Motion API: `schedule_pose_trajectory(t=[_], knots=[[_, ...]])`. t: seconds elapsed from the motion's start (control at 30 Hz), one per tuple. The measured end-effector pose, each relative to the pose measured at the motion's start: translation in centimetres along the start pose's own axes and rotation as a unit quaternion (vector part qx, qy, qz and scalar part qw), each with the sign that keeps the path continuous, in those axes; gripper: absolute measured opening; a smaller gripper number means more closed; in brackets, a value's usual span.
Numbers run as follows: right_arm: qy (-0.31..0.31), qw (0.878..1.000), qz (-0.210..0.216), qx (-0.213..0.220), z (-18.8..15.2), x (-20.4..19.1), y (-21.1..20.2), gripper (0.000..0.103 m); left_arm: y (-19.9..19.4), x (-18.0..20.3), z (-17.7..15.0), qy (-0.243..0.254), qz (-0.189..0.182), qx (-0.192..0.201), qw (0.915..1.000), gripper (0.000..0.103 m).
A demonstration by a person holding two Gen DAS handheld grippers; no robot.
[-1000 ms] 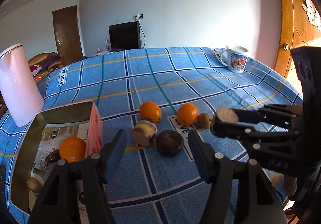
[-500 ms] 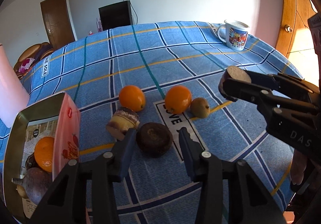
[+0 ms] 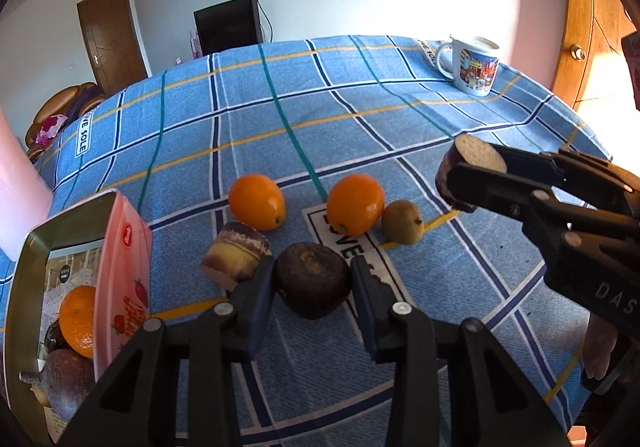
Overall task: Organize fruits
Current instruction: 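Grasp the round biscuit with the right tool while the left tool grasps another mangosteen, then carry the biscuit and mangosteen toward the pink tin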
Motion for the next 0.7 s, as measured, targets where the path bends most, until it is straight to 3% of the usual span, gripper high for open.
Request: schedule_pose_trajectory(t=[0.7], knots=[[0.004,0.998,0.02,0.067,0.2,0.1,-2.5,0.036,-4.1,0.0,0.3,0.008,0.013,0.115,0.9932,0.039]])
Point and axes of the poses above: each gripper's, at about its wrist camera, not at the fingertips, and y roughly the way its jaws point, x to its right, z to its top, the point moved 3 cm from there along y, roughly the way its jaws point, and after that the axes turned 14 degrees about -z, right-handed, at the moved point
